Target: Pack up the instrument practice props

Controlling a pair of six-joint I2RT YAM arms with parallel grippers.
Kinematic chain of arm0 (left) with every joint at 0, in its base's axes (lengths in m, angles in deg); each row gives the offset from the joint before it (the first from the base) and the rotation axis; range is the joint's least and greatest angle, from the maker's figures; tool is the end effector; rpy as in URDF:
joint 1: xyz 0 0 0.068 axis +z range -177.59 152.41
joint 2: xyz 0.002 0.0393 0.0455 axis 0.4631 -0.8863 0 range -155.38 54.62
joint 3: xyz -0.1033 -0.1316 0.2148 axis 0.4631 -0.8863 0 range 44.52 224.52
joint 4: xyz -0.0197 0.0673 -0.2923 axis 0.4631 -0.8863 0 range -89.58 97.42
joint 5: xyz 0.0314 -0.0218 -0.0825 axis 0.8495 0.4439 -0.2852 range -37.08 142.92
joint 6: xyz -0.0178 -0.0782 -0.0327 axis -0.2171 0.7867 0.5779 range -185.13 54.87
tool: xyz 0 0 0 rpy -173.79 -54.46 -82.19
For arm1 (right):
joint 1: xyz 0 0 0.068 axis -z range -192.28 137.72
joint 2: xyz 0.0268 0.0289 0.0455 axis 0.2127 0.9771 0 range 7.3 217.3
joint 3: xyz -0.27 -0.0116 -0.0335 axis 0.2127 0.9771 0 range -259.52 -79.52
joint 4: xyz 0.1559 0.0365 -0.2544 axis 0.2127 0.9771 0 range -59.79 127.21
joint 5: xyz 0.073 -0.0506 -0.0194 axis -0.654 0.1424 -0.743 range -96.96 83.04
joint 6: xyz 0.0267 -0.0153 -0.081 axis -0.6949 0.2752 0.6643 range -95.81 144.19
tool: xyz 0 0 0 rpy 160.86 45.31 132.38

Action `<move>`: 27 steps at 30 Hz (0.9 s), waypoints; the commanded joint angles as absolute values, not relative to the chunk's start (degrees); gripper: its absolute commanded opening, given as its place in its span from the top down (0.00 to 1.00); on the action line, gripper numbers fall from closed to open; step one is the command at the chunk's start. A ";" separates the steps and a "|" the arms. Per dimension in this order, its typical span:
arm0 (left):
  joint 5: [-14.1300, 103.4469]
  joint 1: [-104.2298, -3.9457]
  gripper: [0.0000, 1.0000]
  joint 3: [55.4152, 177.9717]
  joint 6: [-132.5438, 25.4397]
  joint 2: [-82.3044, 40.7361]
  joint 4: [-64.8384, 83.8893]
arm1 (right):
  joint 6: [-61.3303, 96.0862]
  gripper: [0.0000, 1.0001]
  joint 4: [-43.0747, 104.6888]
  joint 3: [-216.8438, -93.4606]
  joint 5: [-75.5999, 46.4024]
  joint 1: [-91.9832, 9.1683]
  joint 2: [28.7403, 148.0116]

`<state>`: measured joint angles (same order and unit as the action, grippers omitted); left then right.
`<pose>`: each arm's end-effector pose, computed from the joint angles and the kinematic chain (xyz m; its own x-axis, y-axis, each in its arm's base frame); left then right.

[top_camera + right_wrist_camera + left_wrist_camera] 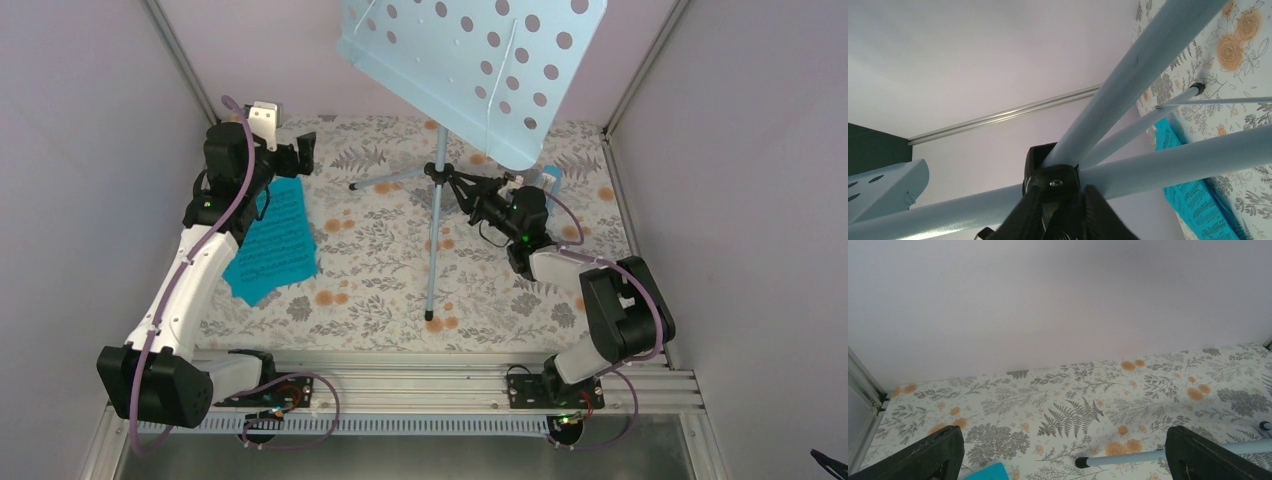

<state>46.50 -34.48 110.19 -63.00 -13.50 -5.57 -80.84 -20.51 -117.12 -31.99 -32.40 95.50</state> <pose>0.3516 -0.0511 0.3657 -0.2727 -0.0042 -0.9621 0.2163 0.9741 -0.0656 0.3487 0.1623 0.1939 -0.6853 0.6808 0.2585 0.1819 -0.1837 0.9660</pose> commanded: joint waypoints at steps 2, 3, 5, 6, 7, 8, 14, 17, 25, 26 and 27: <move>46.51 -34.53 0.00 111.27 -63.45 -12.58 -5.90 | -80.67 0.91 -22.71 -118.83 -31.50 -31.72 95.47; 46.50 -34.53 0.00 111.31 -63.50 -12.61 -5.91 | -80.67 0.93 -22.68 -118.82 -31.50 -31.71 95.47; 46.42 -34.53 0.00 111.32 -63.46 -12.58 -5.90 | -80.59 0.96 -22.61 -118.76 -31.61 -31.71 95.37; 46.42 -34.53 0.00 111.28 -63.46 -12.53 -5.92 | -80.62 0.96 -22.65 -118.68 -31.58 -31.70 95.36; 46.42 -34.53 0.00 111.25 -63.47 -12.58 -5.92 | -80.59 0.96 -22.68 -118.59 -31.59 -31.63 95.36; 46.43 -34.53 0.00 111.30 -63.52 -12.61 -5.94 | -80.58 0.96 -22.89 -118.46 -31.59 -31.62 95.36; 46.36 -34.53 0.00 111.26 -63.51 -12.69 -5.93 | -80.82 0.67 -24.69 -117.17 -31.53 -31.62 94.82; 46.25 -34.53 0.00 111.27 -63.53 -12.70 -5.94 | -80.75 0.66 -24.66 -116.43 -31.27 -31.53 94.28; 46.07 -34.53 0.00 111.32 -63.46 -12.82 -5.88 | -80.27 0.86 -24.57 -115.82 -31.87 -31.53 93.69; 46.07 -34.58 0.00 111.28 -63.45 -12.84 -5.88 | -79.93 0.88 -24.62 -115.82 -31.92 -31.53 93.69; 46.06 -34.54 0.00 111.28 -63.46 -12.85 -5.89 | -79.53 0.90 -24.63 -115.88 -31.99 -31.53 93.69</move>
